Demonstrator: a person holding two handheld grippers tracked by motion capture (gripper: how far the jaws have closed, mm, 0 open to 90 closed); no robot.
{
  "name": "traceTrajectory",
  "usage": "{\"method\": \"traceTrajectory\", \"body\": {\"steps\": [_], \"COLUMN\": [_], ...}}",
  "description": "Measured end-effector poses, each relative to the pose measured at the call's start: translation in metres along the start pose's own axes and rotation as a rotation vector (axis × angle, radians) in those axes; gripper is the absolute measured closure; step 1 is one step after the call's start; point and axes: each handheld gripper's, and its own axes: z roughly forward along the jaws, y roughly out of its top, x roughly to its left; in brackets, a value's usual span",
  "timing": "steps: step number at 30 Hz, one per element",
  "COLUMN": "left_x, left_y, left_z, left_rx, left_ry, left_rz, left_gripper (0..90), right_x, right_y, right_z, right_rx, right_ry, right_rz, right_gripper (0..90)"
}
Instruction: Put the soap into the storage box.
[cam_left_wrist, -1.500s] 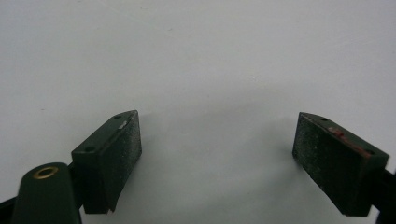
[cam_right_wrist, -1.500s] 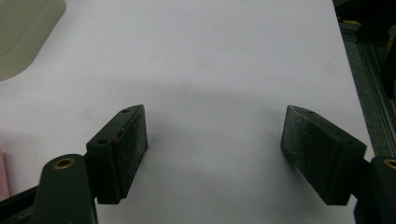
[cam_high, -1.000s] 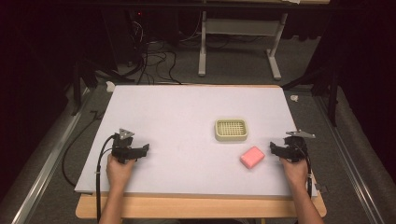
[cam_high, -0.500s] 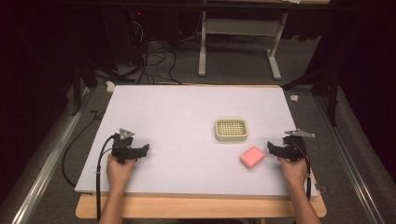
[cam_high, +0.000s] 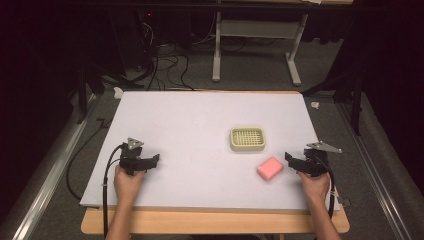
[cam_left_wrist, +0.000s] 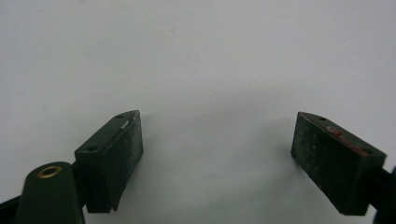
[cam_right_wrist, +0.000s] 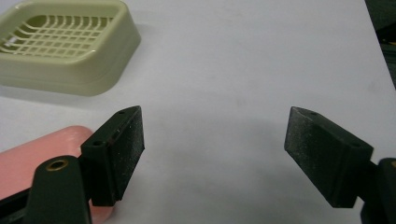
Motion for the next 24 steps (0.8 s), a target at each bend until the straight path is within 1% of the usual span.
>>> {"method": "traceTrajectory", "body": {"steps": [2, 3, 4, 7, 10, 11, 14, 17, 19, 24], "left_x": [0.000, 0.000, 0.000, 0.000, 0.000, 0.000, 0.000, 0.000, 0.001, 0.000], "left_y": [0.000, 0.000, 0.000, 0.000, 0.000, 0.000, 0.000, 0.000, 0.000, 0.000], "left_z": [0.000, 0.000, 0.000, 0.000, 0.000, 0.000, 0.000, 0.000, 0.000, 0.000], "left_rx": [0.000, 0.000, 0.000, 0.000, 0.000, 0.000, 0.000, -0.001, -0.001, -0.002], "left_ry": [0.000, 0.000, -0.001, -0.001, -0.001, -0.001, -0.001, -0.002, -0.003, -0.002], "left_rz": [0.000, 0.000, -0.001, -0.001, -0.001, -0.001, -0.001, -0.003, -0.003, -0.002], "left_gripper": [17.3, 17.3, 17.3, 17.3, 17.3, 17.4, 17.4, 17.4, 17.4, 17.4], "right_x": [0.002, 0.004, 0.004, 0.006, 0.010, 0.012, 0.016, 0.022, 0.025, 0.031], "right_y": [-0.001, -0.001, -0.001, -0.001, 0.000, 0.000, 0.001, 0.001, 0.000, -0.004], "right_z": [-0.004, -0.009, -0.009, -0.015, -0.019, -0.022, -0.026, -0.028, -0.030, -0.032], "right_rx": [-0.007, -0.021, -0.021, -0.042, -0.056, -0.065, -0.076, -0.081, -0.083, -0.059], "right_ry": [0.011, 0.029, 0.029, 0.077, 0.100, 0.116, 0.126, 0.133, 0.139, 0.150], "right_rz": [0.003, 0.003, 0.003, -0.005, -0.029, -0.034, -0.040, -0.070, -0.073, -0.083], "right_gripper": [19.2, 18.3, 18.3, 14.2, 13.6, 13.4, 12.8, 12.2, 12.2, 12.1]}}
